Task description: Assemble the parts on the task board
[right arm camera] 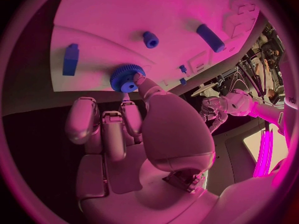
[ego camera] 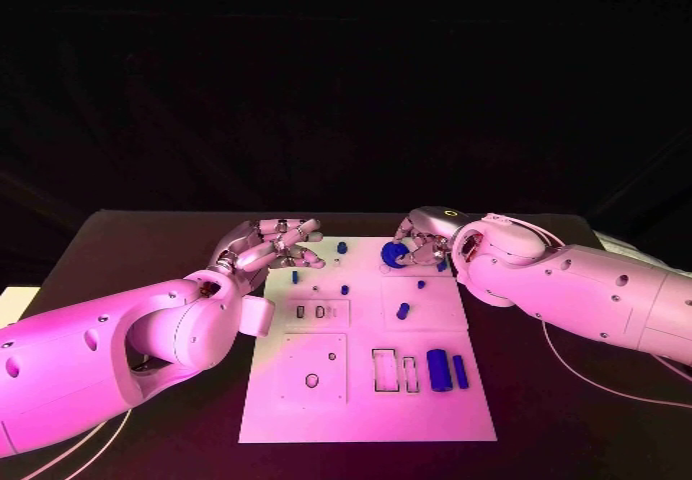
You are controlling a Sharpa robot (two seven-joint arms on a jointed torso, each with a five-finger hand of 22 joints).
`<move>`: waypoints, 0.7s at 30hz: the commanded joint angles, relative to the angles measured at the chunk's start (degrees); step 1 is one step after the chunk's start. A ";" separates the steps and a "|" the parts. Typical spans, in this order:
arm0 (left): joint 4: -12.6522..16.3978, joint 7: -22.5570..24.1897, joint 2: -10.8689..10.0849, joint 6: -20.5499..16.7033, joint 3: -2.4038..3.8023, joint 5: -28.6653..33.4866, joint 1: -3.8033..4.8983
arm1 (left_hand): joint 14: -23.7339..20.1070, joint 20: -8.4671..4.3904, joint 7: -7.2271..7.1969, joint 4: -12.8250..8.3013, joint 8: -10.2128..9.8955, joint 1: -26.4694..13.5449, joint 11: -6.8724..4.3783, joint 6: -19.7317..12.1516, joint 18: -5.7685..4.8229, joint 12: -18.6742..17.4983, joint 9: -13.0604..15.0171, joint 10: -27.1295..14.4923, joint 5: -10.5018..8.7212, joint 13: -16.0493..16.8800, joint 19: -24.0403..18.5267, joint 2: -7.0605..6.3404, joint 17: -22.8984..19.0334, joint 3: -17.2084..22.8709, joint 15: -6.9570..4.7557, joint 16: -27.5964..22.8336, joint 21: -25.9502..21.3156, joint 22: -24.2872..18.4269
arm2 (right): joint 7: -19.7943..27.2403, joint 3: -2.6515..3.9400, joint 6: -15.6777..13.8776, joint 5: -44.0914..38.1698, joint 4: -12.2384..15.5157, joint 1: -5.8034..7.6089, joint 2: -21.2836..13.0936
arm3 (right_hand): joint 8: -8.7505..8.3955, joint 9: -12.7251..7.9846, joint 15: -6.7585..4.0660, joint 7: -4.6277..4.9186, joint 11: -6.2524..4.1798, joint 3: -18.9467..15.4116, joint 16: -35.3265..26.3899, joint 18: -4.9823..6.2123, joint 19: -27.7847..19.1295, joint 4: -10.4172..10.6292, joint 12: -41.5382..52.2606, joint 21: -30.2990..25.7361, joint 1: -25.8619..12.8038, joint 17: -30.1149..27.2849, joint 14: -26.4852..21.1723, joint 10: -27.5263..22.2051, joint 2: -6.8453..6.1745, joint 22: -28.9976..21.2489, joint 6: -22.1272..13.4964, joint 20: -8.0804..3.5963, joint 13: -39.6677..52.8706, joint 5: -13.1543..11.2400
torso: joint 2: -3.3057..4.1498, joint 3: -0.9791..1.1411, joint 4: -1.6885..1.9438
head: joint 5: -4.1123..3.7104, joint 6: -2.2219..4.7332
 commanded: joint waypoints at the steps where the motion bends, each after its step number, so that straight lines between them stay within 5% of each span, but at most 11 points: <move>1: -0.02 0.17 0.13 1.41 0.03 -0.10 0.00 | -0.16 -0.08 0.25 -0.46 0.15 0.25 -0.18 0.27 0.86 0.13 0.01 0.40 0.03 -0.07 -0.51 0.33 0.09 0.09 -0.08 -0.09 -0.28 0.06 | -1.15 0.14 -4.35 -0.06 1.56 0.35 -0.17 | 0.16 0.34 -0.30 -0.63 0.12 0.29 0.28 -0.71 0.55 0.12 0.26 0.42 -0.63 7.42 4.62 0.34 0.18 0.29 1.05 0.07 0.03 0.40 | -0.02 -0.07 0.05 | 0.11 -0.15; 3: -0.05 0.16 0.15 1.44 0.03 -0.10 -0.01 | -0.16 -0.08 0.25 -0.46 0.15 0.25 -0.18 0.27 0.86 0.13 0.01 0.40 0.03 -0.07 -0.51 0.33 0.09 0.09 -0.08 -0.09 -0.28 0.06 | -1.35 0.17 -4.14 -0.09 2.60 0.53 -0.15 | 0.18 0.35 -0.31 -0.66 0.10 0.40 0.29 -0.75 0.64 0.15 0.19 0.53 -0.70 7.44 4.62 0.32 0.20 0.51 1.15 0.06 0.00 0.43 | 0.02 -0.07 0.06 | 0.30 0.24; 10: -0.20 0.16 0.11 1.46 0.03 -0.10 -0.01 | -0.16 -0.08 0.25 -0.46 0.15 0.25 -0.18 0.27 0.86 0.13 0.01 0.40 0.03 -0.07 -0.51 0.33 0.09 0.09 -0.08 -0.09 -0.28 0.06 | -2.00 0.16 -2.97 -0.60 4.39 0.76 2.15 | 0.14 0.35 -0.35 -0.71 0.06 0.59 0.23 -0.75 0.66 0.28 0.02 0.56 -1.04 7.31 4.59 0.27 0.12 0.54 1.37 0.03 -0.08 0.08 | 0.03 -0.03 -0.05 | 0.87 -0.04; 21: -0.43 0.17 0.30 1.45 0.03 -0.10 -0.01 | -0.16 -0.08 0.25 -0.46 0.15 0.25 -0.18 0.27 0.86 0.13 0.01 0.40 0.03 -0.07 -0.51 0.33 0.09 0.09 -0.08 -0.09 -0.28 0.06 | -2.95 -0.28 -2.67 -1.92 1.94 0.67 7.49 | -0.04 0.30 -0.36 -0.69 0.07 0.74 0.24 -0.78 0.71 0.52 0.02 0.65 -1.50 7.34 4.60 0.31 0.07 0.69 1.34 0.01 0.02 -0.10 | 0.09 -0.09 0.08 | 0.32 0.04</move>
